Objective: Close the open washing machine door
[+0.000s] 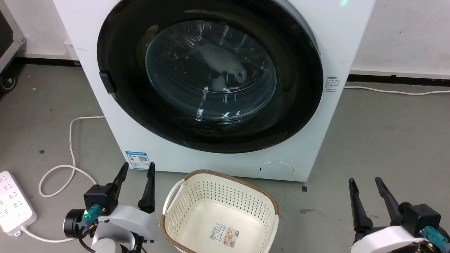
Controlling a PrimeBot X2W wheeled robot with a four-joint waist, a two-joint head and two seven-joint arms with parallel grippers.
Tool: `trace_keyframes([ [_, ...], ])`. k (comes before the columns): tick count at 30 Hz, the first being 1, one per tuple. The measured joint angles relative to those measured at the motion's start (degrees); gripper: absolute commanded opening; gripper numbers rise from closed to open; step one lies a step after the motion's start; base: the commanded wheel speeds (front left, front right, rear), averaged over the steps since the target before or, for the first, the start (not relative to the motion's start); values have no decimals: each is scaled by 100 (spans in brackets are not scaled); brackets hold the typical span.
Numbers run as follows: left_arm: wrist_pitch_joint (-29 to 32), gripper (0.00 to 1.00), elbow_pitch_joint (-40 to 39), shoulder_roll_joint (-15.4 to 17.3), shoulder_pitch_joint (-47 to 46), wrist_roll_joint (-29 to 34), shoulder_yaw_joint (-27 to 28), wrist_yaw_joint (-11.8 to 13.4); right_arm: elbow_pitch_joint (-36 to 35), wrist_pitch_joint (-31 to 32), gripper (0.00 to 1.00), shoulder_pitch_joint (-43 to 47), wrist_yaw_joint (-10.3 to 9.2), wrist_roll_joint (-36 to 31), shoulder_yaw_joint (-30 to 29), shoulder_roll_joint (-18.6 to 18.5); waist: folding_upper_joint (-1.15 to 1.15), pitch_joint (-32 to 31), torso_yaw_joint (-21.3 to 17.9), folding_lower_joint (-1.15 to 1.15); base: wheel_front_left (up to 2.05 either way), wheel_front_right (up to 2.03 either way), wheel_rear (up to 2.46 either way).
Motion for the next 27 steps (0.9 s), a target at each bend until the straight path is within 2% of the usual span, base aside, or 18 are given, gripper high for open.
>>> trace_keyframes([
  [1,1,0,3,0,-1,-7,-11,0,9,-2,0,-1,0,1,-1,0,0,2,2,0,0,0,0],
  [27,219,0,-320,-82,102,209,59,26,-122,200,0,-1,0,-116,42,0,0,17,107,0,0,0,0],
])
